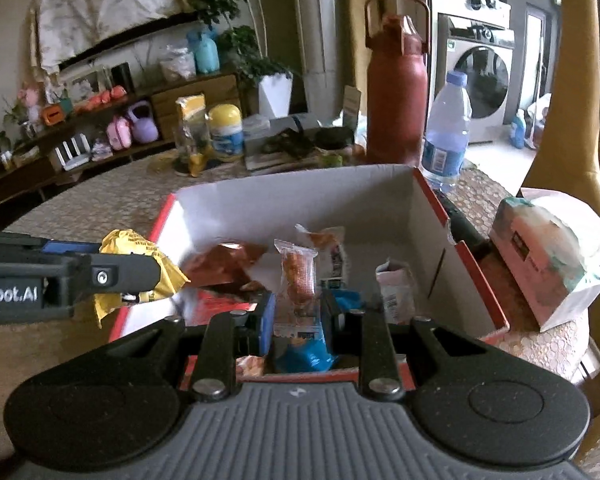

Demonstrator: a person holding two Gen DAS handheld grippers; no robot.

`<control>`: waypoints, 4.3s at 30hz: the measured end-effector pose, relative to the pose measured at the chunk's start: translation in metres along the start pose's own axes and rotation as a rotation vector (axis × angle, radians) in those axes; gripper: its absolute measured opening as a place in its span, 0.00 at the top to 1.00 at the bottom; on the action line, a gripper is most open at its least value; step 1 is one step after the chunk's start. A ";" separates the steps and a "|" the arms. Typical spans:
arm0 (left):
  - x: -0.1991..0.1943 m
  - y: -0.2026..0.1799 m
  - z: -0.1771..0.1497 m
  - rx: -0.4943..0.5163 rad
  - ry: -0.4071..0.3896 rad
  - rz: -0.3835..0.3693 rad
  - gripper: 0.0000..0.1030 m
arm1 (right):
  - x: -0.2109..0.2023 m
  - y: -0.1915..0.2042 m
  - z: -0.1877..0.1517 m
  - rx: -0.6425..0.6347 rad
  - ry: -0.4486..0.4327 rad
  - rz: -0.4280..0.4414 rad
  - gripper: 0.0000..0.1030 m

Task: Organize snacks
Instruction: 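Carry the yellow and brown packets over the red box with both tools, then open both tools to drop the packets into the red box, then move both tools back to the black packet and wooden stick on the table, then grasp the black packet with the left tool while the right tool grasps the wooden stick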

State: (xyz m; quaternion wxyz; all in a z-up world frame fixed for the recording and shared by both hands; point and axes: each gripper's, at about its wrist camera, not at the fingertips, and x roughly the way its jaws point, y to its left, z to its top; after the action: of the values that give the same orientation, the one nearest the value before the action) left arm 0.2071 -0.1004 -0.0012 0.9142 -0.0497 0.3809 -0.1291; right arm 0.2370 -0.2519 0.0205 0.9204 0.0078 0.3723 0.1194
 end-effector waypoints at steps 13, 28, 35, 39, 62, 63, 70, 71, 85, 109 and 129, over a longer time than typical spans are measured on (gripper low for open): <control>0.074 -0.001 0.018 0.022 0.070 0.046 0.68 | 0.071 -0.024 0.023 0.032 0.096 -0.028 0.77; 0.129 0.005 0.015 0.063 0.168 0.087 0.68 | 0.097 -0.029 0.019 0.017 0.173 -0.040 0.77; 0.131 0.002 0.013 0.062 0.178 0.082 0.65 | 0.093 -0.030 0.016 0.021 0.178 -0.052 0.76; 0.126 0.000 0.013 0.065 0.167 0.079 0.58 | 0.087 -0.032 0.017 0.032 0.172 -0.051 0.76; 0.050 0.007 0.013 0.049 0.033 0.080 0.26 | 0.017 -0.019 0.019 0.025 0.078 -0.052 0.37; 0.044 0.008 0.013 0.050 0.023 0.081 0.25 | 0.012 -0.017 0.019 0.030 0.072 -0.042 0.36; 0.007 0.012 0.009 0.072 -0.033 0.080 0.18 | -0.019 -0.002 0.018 0.019 0.025 -0.009 0.27; 0.002 0.013 0.008 0.072 -0.040 0.081 0.18 | -0.023 0.000 0.017 0.019 0.017 -0.002 0.26; -0.069 0.049 -0.012 0.026 -0.125 0.087 0.04 | -0.067 0.049 0.008 -0.006 -0.045 0.123 0.19; -0.116 0.166 -0.061 -0.112 -0.181 0.277 0.00 | -0.033 0.166 -0.021 -0.088 -0.064 0.259 0.02; -0.021 0.255 -0.056 -0.118 -0.088 0.335 0.00 | 0.098 0.228 -0.022 -0.155 0.099 0.189 0.03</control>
State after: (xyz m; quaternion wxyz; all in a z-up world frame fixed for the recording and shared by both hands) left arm 0.2036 0.1509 -0.0751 0.9342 -0.0449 0.3504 0.0500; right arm 0.2412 -0.0100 -0.0392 0.8834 -0.0342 0.4044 0.2343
